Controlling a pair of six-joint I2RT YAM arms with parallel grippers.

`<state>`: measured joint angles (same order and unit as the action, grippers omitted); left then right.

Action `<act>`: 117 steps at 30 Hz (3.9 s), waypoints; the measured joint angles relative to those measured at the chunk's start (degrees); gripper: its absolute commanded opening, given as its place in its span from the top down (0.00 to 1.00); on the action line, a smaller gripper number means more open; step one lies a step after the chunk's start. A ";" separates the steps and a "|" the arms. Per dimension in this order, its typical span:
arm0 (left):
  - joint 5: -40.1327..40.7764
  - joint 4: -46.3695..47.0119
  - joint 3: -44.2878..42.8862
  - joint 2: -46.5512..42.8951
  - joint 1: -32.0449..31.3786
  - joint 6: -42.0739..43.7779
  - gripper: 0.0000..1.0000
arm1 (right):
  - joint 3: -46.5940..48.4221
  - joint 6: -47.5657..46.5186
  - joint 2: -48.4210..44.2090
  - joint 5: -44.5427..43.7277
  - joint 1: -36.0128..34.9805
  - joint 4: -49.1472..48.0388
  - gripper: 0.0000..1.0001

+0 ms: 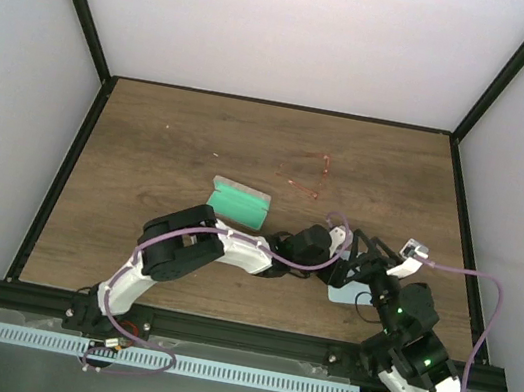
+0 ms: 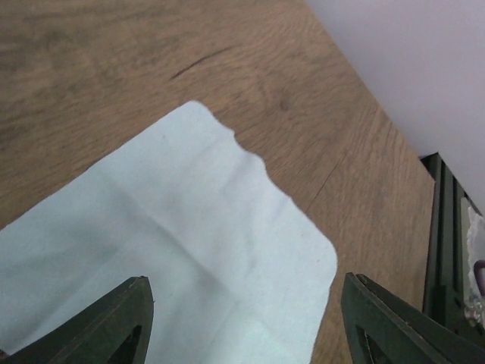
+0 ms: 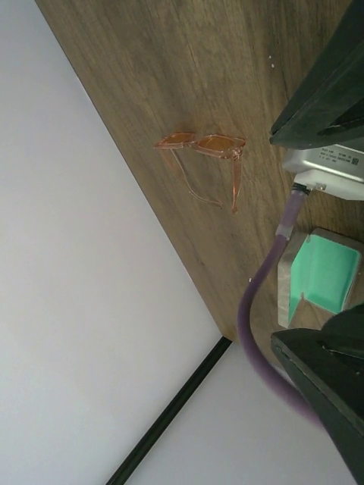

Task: Organize the sunglasses
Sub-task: Move the glasses cleaning cloth to the center of the board.

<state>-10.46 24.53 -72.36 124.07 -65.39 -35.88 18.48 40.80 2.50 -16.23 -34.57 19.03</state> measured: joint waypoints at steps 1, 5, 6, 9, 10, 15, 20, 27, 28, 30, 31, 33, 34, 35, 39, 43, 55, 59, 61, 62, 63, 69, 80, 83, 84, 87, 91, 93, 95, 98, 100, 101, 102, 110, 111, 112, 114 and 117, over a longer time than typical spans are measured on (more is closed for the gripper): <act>-0.66 -0.02 0.00 0.52 0.24 0.00 0.30 | 0.00 0.00 0.07 0.09 0.00 0.04 0.32; -2.78 -0.20 0.00 2.10 0.61 0.13 0.30 | 0.00 0.00 0.57 0.17 0.00 0.44 0.32; -3.26 -0.22 -0.07 2.45 0.61 0.11 0.30 | 0.00 0.00 0.57 0.17 0.00 0.55 0.32; -4.46 0.22 -0.72 3.19 0.81 -0.04 0.30 | 0.00 0.00 0.28 0.15 0.00 1.03 0.32; -4.81 0.35 -0.81 3.37 0.90 -0.11 0.30 | 0.00 0.00 0.09 0.13 0.00 1.11 0.32; -5.51 1.03 -0.52 3.50 1.46 -0.98 0.30 | 0.00 0.00 -0.26 0.13 0.00 1.16 0.32; -4.85 2.47 1.68 2.49 1.97 -1.33 0.30 | 0.00 0.00 -0.22 0.11 0.00 1.14 0.32; -3.04 3.78 6.12 -0.09 2.91 -1.55 0.30 | 0.00 -0.02 0.26 0.07 0.00 1.05 0.32; -2.71 4.24 7.10 -0.57 3.10 -1.60 0.30 | 0.00 -0.02 0.63 0.04 0.00 1.01 0.32; -2.38 5.16 8.90 -1.53 3.54 -1.70 0.30 | 0.00 -0.04 1.62 0.07 0.00 0.63 0.32; -2.19 5.86 10.23 -2.19 3.91 -1.86 0.30 | 0.00 -0.07 2.19 0.09 0.00 0.39 0.32; -1.79 6.95 12.20 -3.19 4.55 -2.10 0.30 | -0.02 -0.22 3.67 0.11 0.00 -0.42 0.32; -1.49 7.65 13.46 -3.82 4.94 -2.32 0.30 | -0.04 -0.26 4.61 0.11 0.00 -0.94 0.32; -1.29 8.20 14.51 -4.37 5.22 -2.56 0.30 | -0.15 -0.28 5.44 0.11 0.00 -1.60 0.32; -0.11 10.08 18.25 -6.43 5.86 -2.95 0.29 | -1.49 -0.59 9.14 0.15 0.00 -4.00 0.31; 1.42 11.08 21.40 -8.31 5.90 -2.97 0.29 | -2.80 -0.92 11.67 0.13 0.00 -5.79 0.31; 3.80 9.40 27.87 -14.43 6.16 -3.13 0.19 | -6.51 -1.31 25.86 -1.86 0.00 -16.50 0.35; 3.76 6.56 28.89 -17.14 6.16 -2.97 0.16 | -8.09 -1.38 32.52 -2.38 0.00 -19.56 0.52; 3.96 4.87 28.61 -18.16 6.16 -2.71 0.16 | -9.25 -1.31 33.48 -2.38 0.00 -20.48 0.63; 3.98 3.98 28.15 -18.40 6.16 -2.56 0.16 | -10.01 -1.03 33.38 -2.03 0.00 -21.31 0.67; 4.04 2.78 27.08 -18.49 6.19 -2.29 0.16 | -10.78 -0.81 33.11 -1.46 0.00 -22.03 0.70; 4.20 0.87 22.62 -18.14 6.71 -1.29 0.16 | -12.24 -0.96 33.68 2.21 0.00 -25.27 0.73; 3.85 0.48 20.61 -12.70 11.82 -0.72 0.16 | -12.24 -1.16 48.28 9.29 1.01 -33.90 0.72; 3.78 0.63 20.61 -12.66 12.15 -0.46 0.16 | -12.24 -0.85 51.36 10.71 1.03 -36.11 0.71; 3.78 0.63 20.61 -12.66 12.15 -0.39 0.16 | -12.24 -0.72 52.33 10.99 1.03 -36.70 0.70; 3.80 0.81 20.76 -12.66 12.15 -0.26 0.16 | -12.24 -0.28 55.82 11.93 1.07 -38.60 0.69; 4.00 1.62 21.35 -12.76 12.15 -0.22 0.16 | -12.24 0.39 61.59 13.31 1.07 -41.46 0.69; 4.22 1.73 21.66 -12.98 12.15 -0.20 0.16 | -12.24 0.57 63.67 13.70 1.07 -42.69 0.69; 4.37 1.73 22.05 -13.29 12.15 -0.13 0.16 | -12.22 0.66 65.31 13.77 1.07 -44.41 0.69; 4.46 1.99 22.80 -13.73 12.15 -0.15 0.16 | -11.85 0.66 67.12 13.66 1.07 -46.18 0.68; 4.59 2.47 23.37 -13.99 12.15 -0.20 0.16 | -11.19 0.66 68.28 13.53 1.07 -46.60 0.68; 4.63 2.67 23.76 -14.23 12.15 -0.24 0.16 | -10.69 0.63 68.89 13.38 1.07 -46.60 0.68; 4.66 2.82 24.15 -14.47 12.15 -0.31 0.16 | -10.32 0.63 69.40 13.20 1.09 -46.60 0.68; 5.07 4.04 28.22 -17.18 12.15 -1.44 0.16 | -6.73 -0.07 74.55 12.98 3.37 -47.60 0.67; 5.09 4.20 28.63 -17.46 12.15 -1.62 0.16 | -6.27 -0.26 75.34 13.14 3.80 -47.98 0.67; 5.09 4.52 29.05 -17.66 12.15 -1.73 0.16 | -5.86 -0.52 75.97 13.22 4.07 -48.22 0.67; 5.07 5.20 29.86 -18.03 12.15 -2.05 0.16 | -4.76 -1.14 77.53 13.29 4.42 -48.63 0.67; 5.01 7.23 31.36 -18.34 12.09 -2.56 0.16 | -2.93 -1.79 80.21 13.22 4.55 -49.59 0.67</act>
<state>-5.45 31.77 -40.99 105.73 -53.30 -38.44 15.55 39.00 82.72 -3.01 -30.02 -30.57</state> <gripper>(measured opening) 0.837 0.327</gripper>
